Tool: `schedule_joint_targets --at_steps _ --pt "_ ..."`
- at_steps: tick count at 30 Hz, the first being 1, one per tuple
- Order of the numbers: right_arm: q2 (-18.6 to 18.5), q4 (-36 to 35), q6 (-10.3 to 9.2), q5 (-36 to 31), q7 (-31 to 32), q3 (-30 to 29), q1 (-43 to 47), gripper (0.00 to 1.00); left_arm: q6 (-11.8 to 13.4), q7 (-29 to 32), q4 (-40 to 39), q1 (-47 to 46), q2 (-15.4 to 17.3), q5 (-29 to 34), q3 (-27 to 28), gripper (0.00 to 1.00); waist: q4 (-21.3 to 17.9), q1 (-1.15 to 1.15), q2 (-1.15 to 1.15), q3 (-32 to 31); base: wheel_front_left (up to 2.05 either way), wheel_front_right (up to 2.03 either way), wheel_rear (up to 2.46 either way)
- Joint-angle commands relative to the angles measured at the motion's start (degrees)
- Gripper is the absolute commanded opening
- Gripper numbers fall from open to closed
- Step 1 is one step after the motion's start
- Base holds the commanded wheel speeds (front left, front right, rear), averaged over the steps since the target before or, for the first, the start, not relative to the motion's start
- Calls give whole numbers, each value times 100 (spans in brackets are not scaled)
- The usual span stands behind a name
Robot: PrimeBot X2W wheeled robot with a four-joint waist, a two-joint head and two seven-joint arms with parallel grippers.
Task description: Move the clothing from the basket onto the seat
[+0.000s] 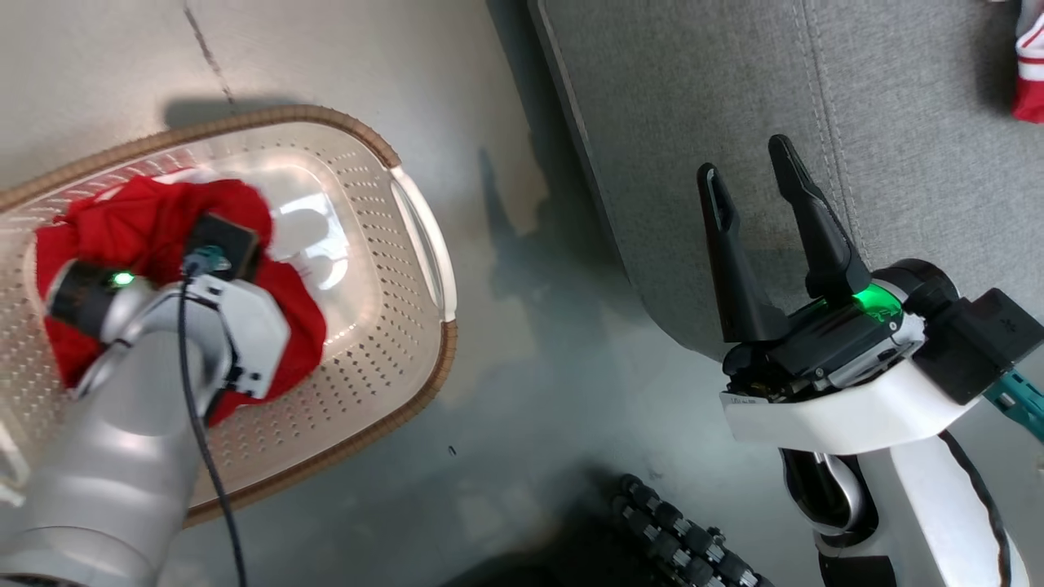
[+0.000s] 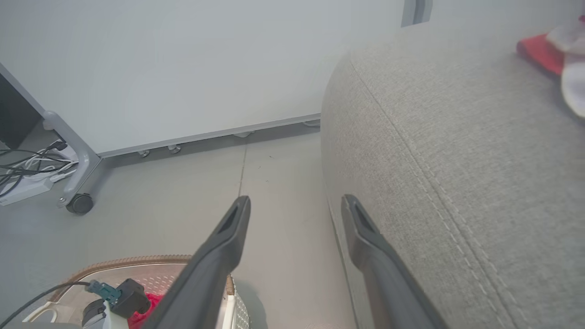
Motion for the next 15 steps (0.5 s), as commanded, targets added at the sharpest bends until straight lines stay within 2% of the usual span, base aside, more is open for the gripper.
schedule_joint_targets --at_steps 1,9,15 --pt "-19 91 8 -160 -7 -59 -17 100 -17 -167 -82 125 -107 -64 -8 0 259 0 0 -318 0 0 0" --pt "-22 345 7 -572 -8 -286 157 100 -53 -601 -522 425 -541 -300 75 0 790 0 0 -1031 0 0 0" --pt "-23 424 8 -813 156 -530 389 100 20 -710 -1466 803 -638 -366 148 0 1169 0 0 -1628 0 0 0"
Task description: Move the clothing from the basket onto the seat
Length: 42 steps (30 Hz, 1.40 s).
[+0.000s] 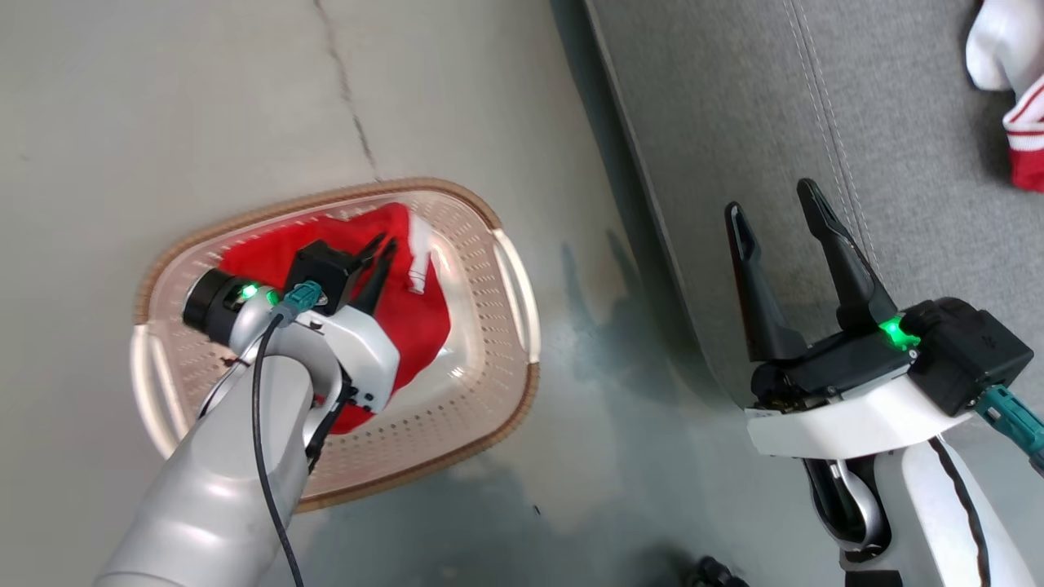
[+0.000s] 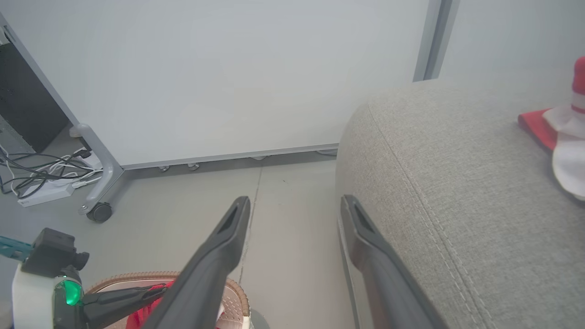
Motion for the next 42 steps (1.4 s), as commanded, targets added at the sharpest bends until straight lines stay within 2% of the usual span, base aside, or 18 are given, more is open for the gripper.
schedule_joint_targets --at_steps 1,10,18,31,42 --pt "-32 -5 8 -68 64 -71 97 100 58 -28 -289 95 25 -21 58 0 362 0 0 -421 0 0 0" --pt "-32 -138 7 -293 449 -311 380 100 272 -28 -2523 987 286 -69 516 0 785 0 0 -1212 0 0 0" --pt "-31 -170 7 -365 744 -441 606 100 411 -29 -3976 1545 352 -226 922 0 1044 0 0 -1864 0 0 0" --pt "-31 -39 7 -356 1047 -539 1107 100 591 2 -5429 2406 426 -508 1211 0 1246 0 0 -2912 0 0 0" --pt "-30 -111 7 -310 1235 -610 1590 100 821 140 -5933 3165 521 -681 1241 0 1248 0 0 -3470 0 0 0"
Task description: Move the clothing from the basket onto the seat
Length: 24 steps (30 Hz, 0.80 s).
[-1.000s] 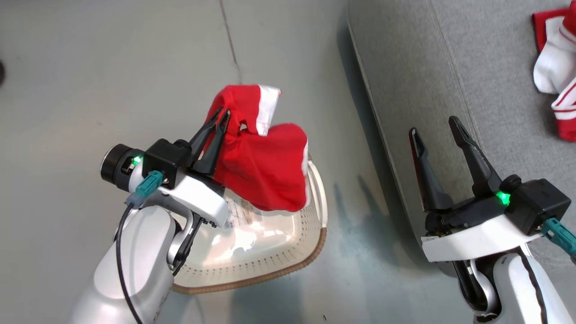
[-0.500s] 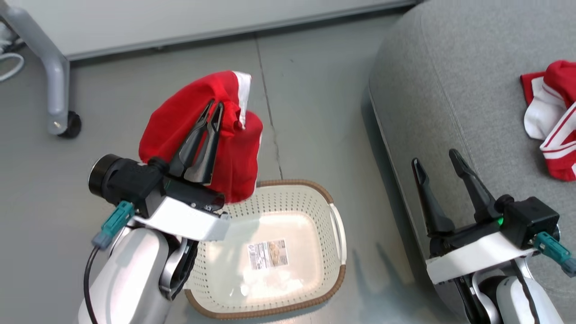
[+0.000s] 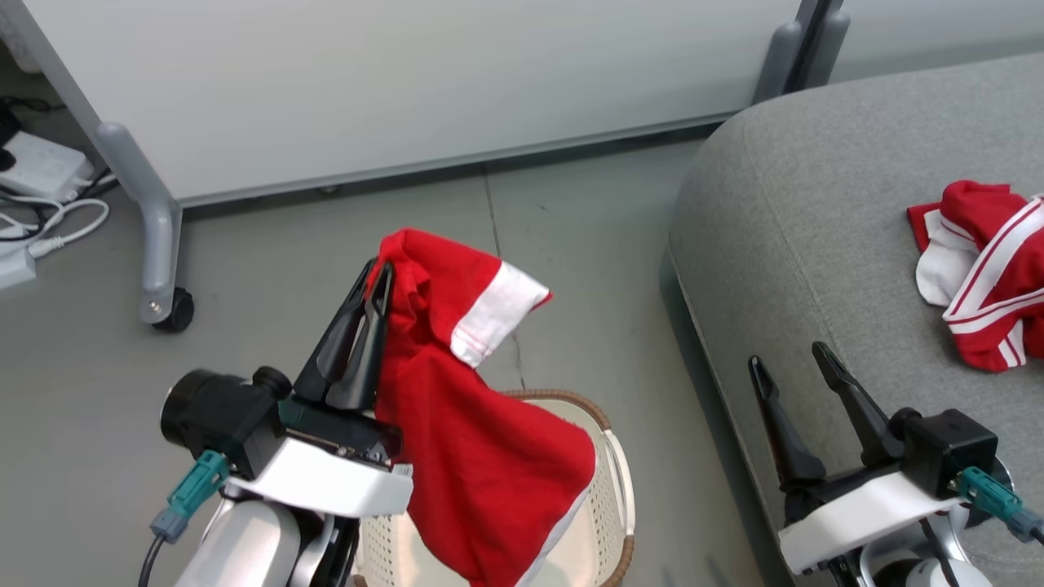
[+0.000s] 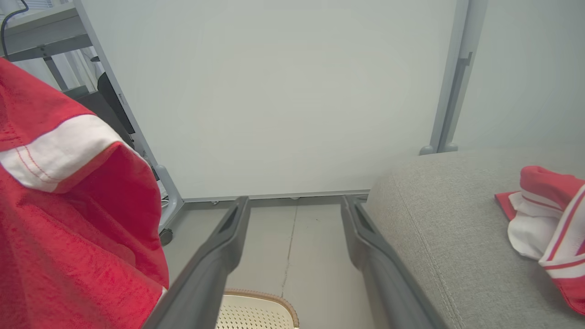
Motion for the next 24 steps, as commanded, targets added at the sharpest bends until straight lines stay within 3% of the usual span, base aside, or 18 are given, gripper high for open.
schedule_joint_targets --at_steps 1,24 --pt "-30 -57 8 29 33 -30 99 100 56 18 -62 124 41 -48 25 0 3 0 0 -130 0 0 0" --pt "-30 -242 8 55 234 -39 381 100 161 112 -221 469 82 -188 -91 0 155 0 0 -469 0 0 0"
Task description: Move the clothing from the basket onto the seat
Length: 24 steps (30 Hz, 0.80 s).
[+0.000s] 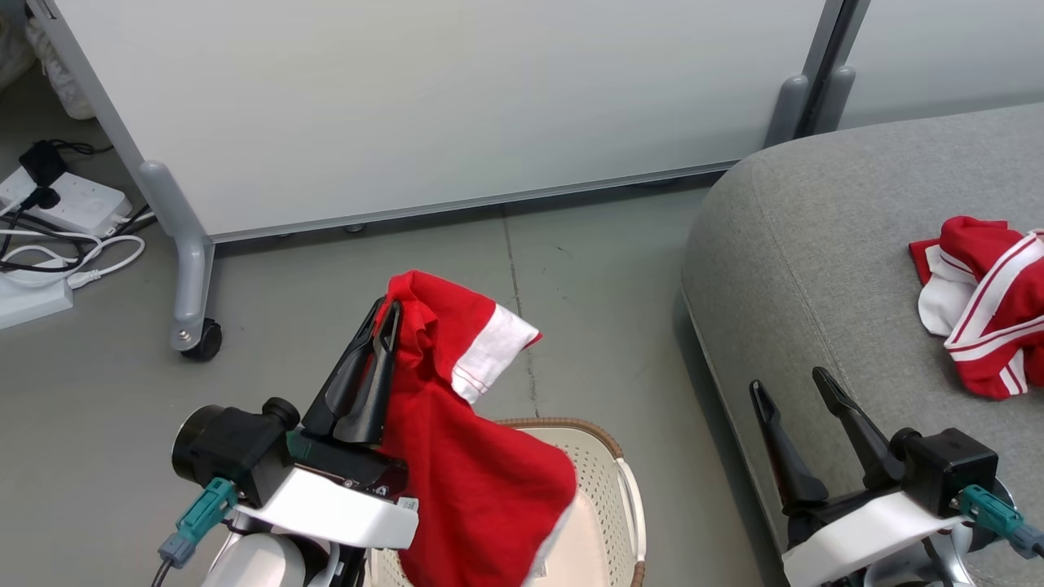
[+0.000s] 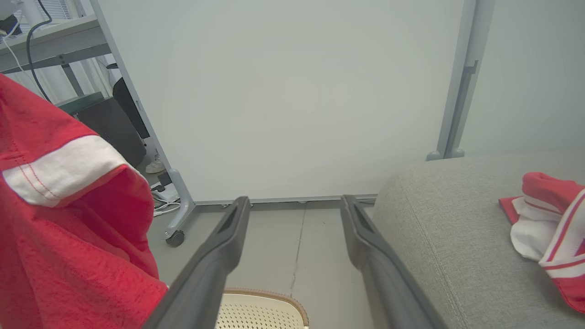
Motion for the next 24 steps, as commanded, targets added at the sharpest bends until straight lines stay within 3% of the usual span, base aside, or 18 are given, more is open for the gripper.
schedule_joint_targets --at_steps 1,6,13,24 --pt "-31 -45 8 -9 19 -7 9 100 4 -16 -19 1 37 -30 9 0 19 0 0 -2 0 0 0" --pt "-30 -89 8 -20 33 192 -196 100 -44 -36 1 -93 22 -21 -39 0 122 0 0 -16 0 0 0" --pt "-29 40 8 109 119 968 -642 100 -105 -53 26 -214 -14 9 -140 0 318 0 0 4 0 0 0" --pt "-172 1175 7 964 -83 2967 -1808 100 -236 -102 97 -415 -187 24 -394 0 811 0 0 -5 0 0 0"
